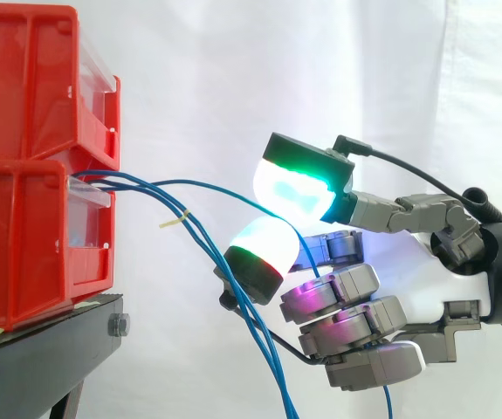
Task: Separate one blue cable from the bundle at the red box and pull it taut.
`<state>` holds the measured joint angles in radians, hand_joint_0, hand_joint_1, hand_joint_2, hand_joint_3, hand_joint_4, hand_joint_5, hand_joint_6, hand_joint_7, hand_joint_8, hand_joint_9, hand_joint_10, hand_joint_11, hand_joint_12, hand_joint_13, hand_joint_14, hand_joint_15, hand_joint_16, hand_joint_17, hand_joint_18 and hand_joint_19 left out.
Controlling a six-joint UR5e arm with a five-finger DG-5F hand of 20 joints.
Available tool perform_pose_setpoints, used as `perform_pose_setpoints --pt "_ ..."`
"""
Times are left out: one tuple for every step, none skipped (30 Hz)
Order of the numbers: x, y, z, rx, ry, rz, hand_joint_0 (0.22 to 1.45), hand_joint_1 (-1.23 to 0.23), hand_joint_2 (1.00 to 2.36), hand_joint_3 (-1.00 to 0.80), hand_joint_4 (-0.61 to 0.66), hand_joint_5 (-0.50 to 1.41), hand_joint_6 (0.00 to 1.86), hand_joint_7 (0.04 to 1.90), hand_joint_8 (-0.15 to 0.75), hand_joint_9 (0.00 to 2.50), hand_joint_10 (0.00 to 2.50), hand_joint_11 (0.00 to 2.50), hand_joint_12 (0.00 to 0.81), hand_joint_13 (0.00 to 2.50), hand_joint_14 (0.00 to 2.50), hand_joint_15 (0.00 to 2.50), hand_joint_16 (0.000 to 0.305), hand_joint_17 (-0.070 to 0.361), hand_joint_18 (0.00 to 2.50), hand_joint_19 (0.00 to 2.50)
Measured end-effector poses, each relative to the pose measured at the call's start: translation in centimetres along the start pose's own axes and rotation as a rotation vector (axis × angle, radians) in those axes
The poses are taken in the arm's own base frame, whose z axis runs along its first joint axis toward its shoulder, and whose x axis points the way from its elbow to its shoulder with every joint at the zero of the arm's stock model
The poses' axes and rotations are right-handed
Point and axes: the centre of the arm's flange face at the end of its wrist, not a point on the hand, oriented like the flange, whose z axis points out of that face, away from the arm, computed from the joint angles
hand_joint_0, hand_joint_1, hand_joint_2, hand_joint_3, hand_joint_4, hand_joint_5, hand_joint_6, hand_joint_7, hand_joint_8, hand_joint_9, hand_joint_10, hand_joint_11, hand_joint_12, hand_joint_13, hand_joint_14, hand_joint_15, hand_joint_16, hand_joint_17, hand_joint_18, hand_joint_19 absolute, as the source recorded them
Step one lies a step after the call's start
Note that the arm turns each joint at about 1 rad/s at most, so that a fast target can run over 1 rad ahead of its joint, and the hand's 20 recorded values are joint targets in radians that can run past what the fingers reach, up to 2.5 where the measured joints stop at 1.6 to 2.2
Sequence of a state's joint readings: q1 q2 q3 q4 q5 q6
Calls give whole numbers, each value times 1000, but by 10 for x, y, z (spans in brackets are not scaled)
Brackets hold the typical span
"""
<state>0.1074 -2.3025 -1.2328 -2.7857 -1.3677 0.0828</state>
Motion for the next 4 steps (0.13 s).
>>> perform_pose_setpoints --pt "0 0 0 0 0 0 729 -752 1015 -266 -66 -188 939 1074 327 436 2500 1710 428 660 2500 1450 46 104 1172 1517" --pt "0 0 0 0 0 0 730 -752 1015 -268 -67 -188 940 1072 326 437 2500 1704 429 660 2500 1462 47 105 1172 1515" --pt "0 0 0 0 0 0 729 -752 1015 -266 -67 -188 940 1072 327 436 2500 1746 429 660 2500 1462 47 105 1172 1512" --pt "0 0 0 0 0 0 730 -752 1015 -269 -67 -188 940 1072 326 436 2500 1704 428 660 2500 1451 47 105 1173 1505"
